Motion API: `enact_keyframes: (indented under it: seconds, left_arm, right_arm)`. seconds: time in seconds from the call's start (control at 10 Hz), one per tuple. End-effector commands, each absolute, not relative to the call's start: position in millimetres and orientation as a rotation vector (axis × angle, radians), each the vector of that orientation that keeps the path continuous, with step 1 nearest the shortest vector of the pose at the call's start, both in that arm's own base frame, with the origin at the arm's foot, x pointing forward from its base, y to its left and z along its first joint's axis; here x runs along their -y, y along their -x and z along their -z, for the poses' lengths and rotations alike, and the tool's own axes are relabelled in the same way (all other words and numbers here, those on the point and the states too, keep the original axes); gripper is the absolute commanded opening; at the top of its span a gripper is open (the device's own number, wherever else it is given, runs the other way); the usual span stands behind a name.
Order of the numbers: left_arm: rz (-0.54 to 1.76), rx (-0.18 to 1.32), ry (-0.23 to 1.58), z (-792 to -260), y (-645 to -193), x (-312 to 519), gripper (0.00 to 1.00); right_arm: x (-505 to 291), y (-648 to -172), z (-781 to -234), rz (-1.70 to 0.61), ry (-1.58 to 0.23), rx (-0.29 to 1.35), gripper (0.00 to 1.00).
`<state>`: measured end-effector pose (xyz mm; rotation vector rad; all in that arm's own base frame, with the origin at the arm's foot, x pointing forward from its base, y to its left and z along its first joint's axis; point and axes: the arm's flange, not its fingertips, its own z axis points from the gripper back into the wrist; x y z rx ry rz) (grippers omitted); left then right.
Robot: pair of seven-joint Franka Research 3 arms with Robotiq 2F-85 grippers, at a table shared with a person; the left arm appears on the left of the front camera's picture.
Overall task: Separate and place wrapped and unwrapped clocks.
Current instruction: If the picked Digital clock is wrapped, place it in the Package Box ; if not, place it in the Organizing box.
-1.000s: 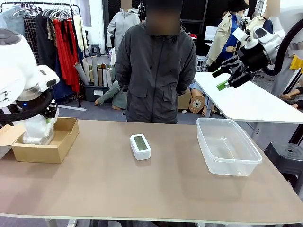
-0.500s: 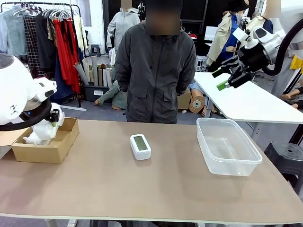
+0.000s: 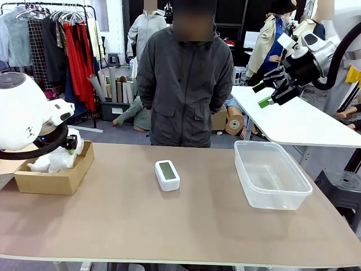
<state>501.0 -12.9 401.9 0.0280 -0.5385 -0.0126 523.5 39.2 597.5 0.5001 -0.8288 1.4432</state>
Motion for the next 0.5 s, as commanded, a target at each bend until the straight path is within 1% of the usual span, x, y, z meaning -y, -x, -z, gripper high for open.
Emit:
enact_keyframes:
  seconds: [0.0, 0.4]
  left_arm:
    - [0.017, 0.562, -0.034, -397.4, -509.8, -0.7, 0.00]
    - [0.009, 0.536, 0.005, -375.5, -517.5, -7.9, 0.00]
  right_arm:
    - [-38.7, -523.1, -598.5, -1.448, -0.490, 0.825, 1.00]
    - [-38.7, -523.1, -598.5, -1.448, -0.490, 0.825, 1.00]
